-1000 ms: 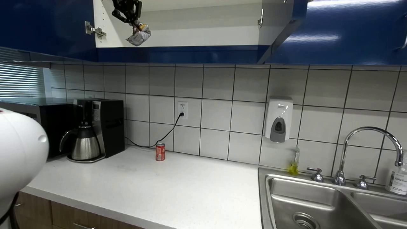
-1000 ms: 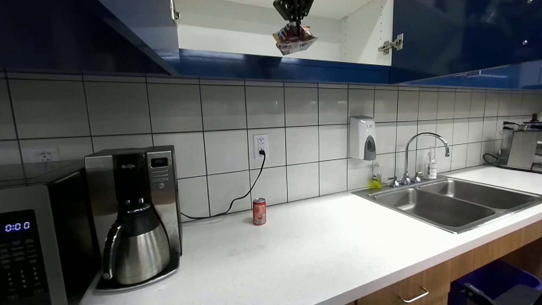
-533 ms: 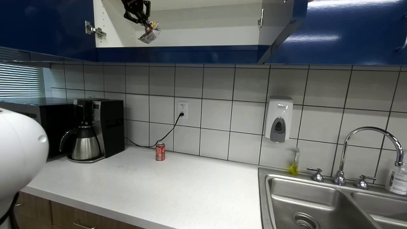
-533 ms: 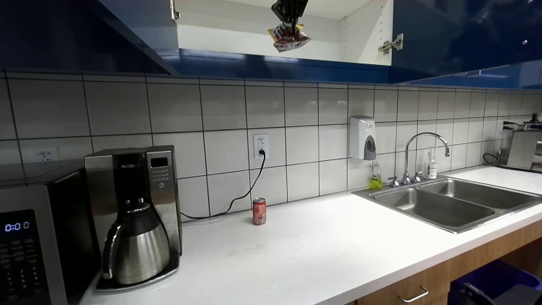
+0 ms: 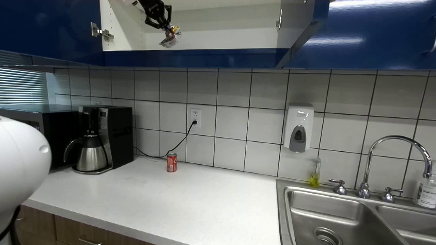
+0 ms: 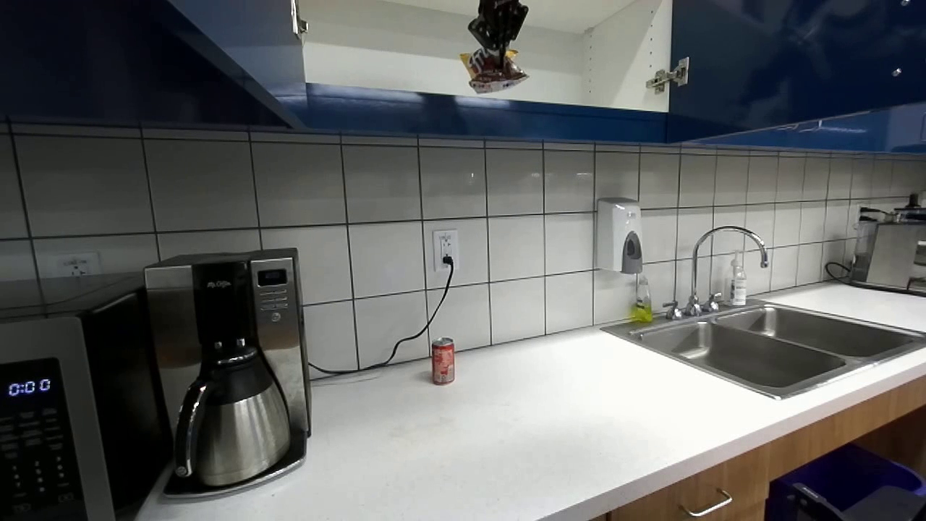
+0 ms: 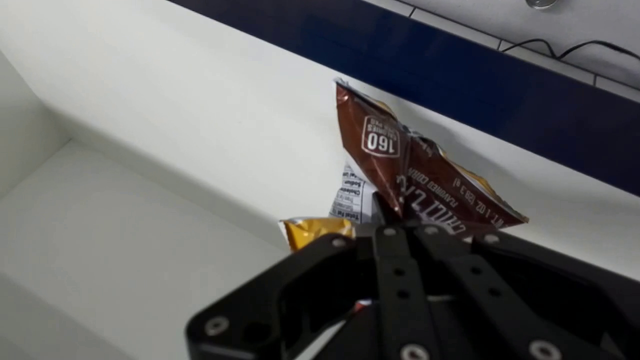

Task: Put the packet on the bottom shelf of the upper cabinet.

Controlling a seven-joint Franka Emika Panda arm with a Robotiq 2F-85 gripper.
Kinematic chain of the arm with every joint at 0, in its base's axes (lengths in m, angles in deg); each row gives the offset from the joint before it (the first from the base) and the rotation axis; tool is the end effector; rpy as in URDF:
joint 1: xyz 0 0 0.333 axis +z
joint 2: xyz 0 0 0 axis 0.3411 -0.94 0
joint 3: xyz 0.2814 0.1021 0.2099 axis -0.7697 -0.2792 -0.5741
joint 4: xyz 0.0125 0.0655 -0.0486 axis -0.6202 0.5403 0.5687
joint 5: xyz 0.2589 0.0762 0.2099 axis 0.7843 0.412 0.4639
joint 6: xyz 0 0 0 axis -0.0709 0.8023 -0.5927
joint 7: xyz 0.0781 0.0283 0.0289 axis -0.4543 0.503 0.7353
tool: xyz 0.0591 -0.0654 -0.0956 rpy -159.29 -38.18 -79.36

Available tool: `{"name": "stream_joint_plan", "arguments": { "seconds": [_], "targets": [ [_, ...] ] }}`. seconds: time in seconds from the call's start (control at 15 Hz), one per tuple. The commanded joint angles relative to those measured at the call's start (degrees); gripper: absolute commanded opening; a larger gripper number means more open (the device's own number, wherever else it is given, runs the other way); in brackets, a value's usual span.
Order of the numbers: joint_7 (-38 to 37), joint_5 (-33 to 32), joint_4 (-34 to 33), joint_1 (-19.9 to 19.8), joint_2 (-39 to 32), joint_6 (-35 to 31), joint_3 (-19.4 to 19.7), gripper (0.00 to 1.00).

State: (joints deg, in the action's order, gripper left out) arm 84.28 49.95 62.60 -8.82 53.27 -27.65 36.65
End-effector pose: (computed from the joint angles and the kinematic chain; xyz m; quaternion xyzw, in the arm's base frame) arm 0.5199 0.1161 0.8172 0.9127 0.1423 0.3101 0.2247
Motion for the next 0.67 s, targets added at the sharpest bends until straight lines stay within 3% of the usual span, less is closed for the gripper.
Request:
{"name": "stream_joint_plan", "arguments": {
  "seconds": [0.0,0.53,0.6],
  "targets": [
    [2.1,0.2,2.4,-1.2,0.6,-4.4,1.5,0.0],
    [2.1,1.5,5.3,-1.8,0.2,-8.0,4.9,0.0],
    [2.2,1.6,5.3,-1.7,0.1,-8.0,5.1,0.26]
  ]
}}
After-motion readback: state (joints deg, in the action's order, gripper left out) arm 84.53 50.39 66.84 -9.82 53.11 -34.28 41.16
